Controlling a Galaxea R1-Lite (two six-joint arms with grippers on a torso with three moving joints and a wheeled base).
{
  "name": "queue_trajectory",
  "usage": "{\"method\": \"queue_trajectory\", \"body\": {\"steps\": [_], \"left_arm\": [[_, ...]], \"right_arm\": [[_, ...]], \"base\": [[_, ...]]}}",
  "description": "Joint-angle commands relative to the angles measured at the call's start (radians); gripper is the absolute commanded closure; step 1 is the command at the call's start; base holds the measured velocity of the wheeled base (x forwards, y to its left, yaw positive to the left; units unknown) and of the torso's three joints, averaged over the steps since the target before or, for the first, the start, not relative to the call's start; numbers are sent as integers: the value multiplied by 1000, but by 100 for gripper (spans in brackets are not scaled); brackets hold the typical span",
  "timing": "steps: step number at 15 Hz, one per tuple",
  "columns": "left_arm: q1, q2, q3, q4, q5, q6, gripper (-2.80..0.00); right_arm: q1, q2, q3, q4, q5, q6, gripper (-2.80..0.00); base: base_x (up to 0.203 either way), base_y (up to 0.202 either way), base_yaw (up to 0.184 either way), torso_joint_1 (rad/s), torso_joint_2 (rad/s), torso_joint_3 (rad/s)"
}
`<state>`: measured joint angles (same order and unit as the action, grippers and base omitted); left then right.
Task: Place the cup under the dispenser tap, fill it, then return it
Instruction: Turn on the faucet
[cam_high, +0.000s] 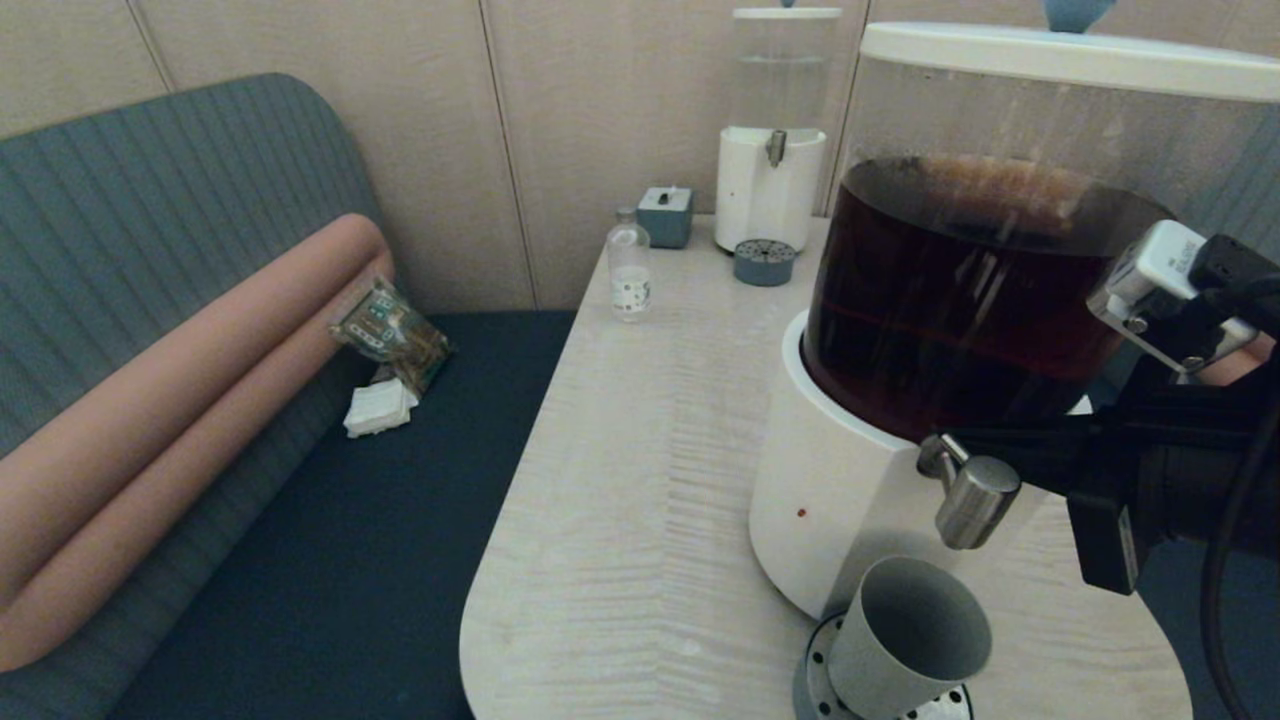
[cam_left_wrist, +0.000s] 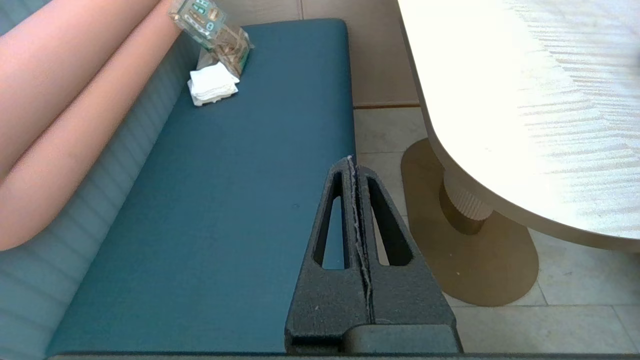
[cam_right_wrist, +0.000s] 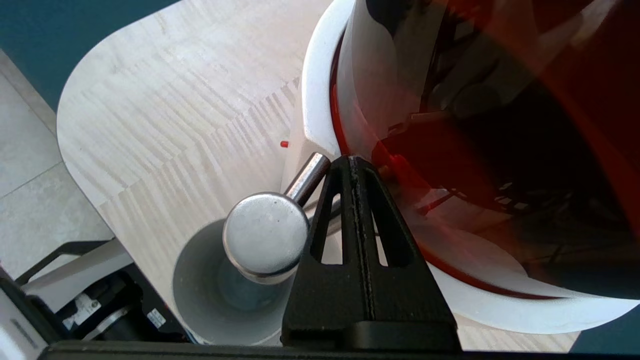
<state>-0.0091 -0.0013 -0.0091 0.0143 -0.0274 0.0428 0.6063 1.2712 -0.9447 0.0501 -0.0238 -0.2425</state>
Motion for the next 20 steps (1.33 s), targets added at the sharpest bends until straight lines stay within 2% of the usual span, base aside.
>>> {"method": "queue_trajectory", "body": {"steps": [1,8,20], "left_arm": [[0,1,0,0,0,0,0],[0,1,0,1,0,0,0],[0,1,0,0,0,0,0]], "right_arm": [[7,13,0,-16,-1,-1,0],[53,26,31,-106,-1,-1,0],[55,4,40,-151,1,-1,0]], "base": [[0,0,0,0,0,0],[0,0,0,0,0,0],[0,0,0,0,0,0]]}}
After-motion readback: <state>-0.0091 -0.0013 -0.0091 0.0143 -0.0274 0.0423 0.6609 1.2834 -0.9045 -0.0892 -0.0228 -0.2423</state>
